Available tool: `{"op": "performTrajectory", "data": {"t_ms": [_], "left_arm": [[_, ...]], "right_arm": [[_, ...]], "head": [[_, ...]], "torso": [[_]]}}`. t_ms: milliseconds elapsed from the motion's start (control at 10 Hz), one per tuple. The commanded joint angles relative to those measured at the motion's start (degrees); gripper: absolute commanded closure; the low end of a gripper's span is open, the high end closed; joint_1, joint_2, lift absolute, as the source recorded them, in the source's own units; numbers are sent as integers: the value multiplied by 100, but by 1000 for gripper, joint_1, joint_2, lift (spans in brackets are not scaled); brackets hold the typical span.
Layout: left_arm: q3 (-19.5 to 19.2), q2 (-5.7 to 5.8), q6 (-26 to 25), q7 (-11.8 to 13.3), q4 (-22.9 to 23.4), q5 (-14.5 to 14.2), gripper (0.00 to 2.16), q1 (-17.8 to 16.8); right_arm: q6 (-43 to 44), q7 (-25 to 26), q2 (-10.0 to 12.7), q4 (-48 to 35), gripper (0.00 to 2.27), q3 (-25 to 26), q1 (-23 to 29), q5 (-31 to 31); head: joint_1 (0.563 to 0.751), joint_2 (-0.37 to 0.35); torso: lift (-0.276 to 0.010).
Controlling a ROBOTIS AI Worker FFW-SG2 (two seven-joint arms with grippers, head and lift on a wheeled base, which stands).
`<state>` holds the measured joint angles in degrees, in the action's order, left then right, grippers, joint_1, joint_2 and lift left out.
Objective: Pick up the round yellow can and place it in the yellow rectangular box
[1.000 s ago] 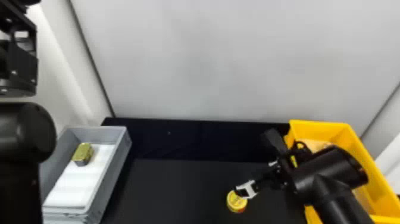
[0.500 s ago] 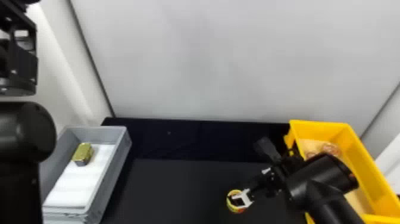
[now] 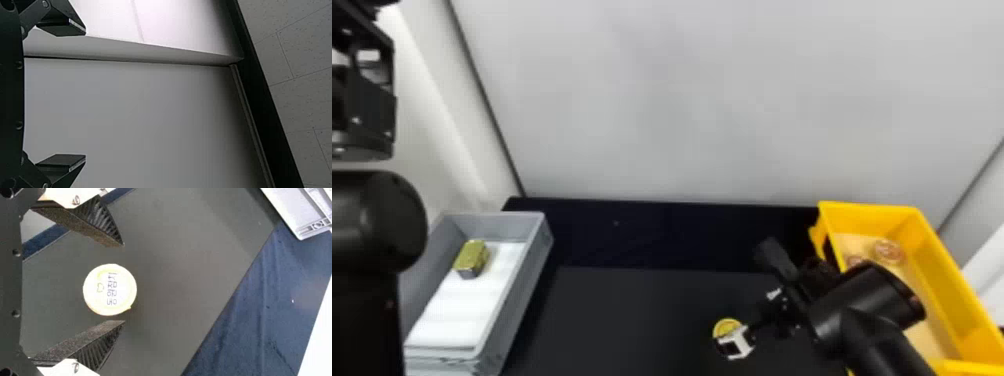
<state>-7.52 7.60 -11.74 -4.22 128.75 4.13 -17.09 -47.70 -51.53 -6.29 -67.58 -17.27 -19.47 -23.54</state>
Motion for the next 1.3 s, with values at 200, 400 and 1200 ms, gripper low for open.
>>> {"op": "performTrajectory", "data": {"t_ms": [200, 400, 1200], "left_arm": [[14, -4, 13, 0, 1, 0, 140, -14], [14, -13, 22, 0, 1, 0, 140, -14], [31, -13, 39, 0, 1, -9, 140, -14]], "right_arm": [[251, 35, 14, 298, 88, -67, -74, 15], [374, 70, 14, 430, 88, -84, -118, 15], [655, 158, 23, 896, 249, -163, -224, 15]], "head": [[663, 54], [663, 54], [663, 54]], "torso": [[9], [9], [9]]}}
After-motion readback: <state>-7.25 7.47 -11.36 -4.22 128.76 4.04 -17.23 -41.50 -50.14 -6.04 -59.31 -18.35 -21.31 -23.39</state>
